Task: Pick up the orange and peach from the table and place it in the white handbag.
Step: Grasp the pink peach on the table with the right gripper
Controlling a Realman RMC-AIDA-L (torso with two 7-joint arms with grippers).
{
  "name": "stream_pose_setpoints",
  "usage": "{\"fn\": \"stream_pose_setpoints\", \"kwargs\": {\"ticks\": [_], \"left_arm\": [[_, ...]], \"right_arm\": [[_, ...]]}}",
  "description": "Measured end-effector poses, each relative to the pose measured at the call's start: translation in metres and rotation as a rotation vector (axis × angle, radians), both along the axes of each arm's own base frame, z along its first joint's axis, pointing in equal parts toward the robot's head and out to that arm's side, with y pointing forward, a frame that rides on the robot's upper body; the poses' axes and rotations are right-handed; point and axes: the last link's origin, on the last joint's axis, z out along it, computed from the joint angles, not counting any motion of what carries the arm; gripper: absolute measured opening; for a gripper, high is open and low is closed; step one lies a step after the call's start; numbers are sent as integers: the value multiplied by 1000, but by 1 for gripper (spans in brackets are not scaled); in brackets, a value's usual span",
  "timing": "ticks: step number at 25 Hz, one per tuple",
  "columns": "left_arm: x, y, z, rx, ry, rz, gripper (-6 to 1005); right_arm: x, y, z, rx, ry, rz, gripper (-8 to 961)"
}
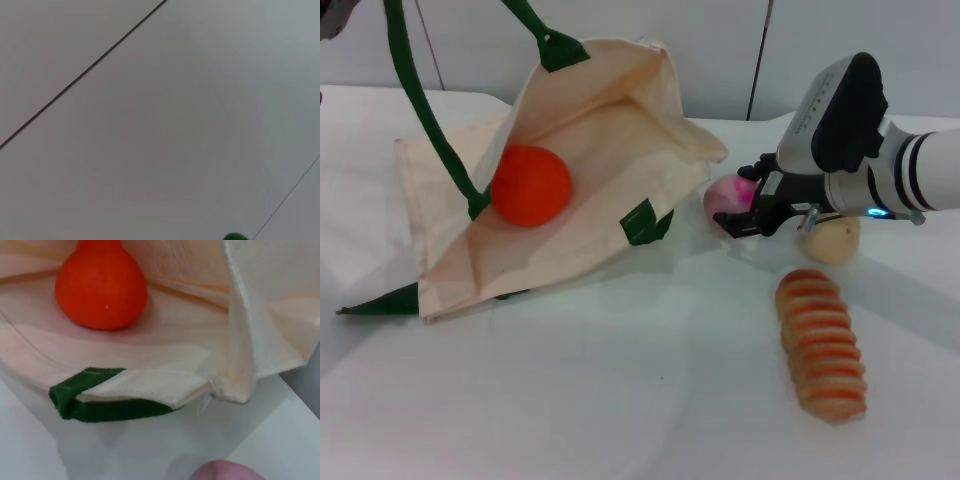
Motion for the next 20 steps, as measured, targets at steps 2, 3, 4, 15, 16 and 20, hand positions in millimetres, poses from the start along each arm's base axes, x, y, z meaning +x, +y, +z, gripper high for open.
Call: {"fn": "stream_pose_setpoints", "kwargs": {"ticks": [2, 3, 4, 15, 16, 20], "left_arm": [[0, 0, 0, 0, 0, 1, 129], [0, 0, 0, 0, 0, 2, 129], [0, 0, 0, 0, 0, 2, 129], [-2, -1, 1, 2, 1, 5, 130], [-2, -1, 1, 2, 1, 5, 130], [-2, -1, 1, 1, 2, 5, 129]], "right_arm": [[1, 1, 1, 10, -4, -2, 736], [1, 2, 1, 16, -7, -3, 718], [2, 3, 2, 23, -11, -5, 699], [5, 4, 2, 37, -24, -11, 583], [5, 3, 2, 37, -25, -11, 577], [6, 1, 0, 25, -36, -5, 556]]}}
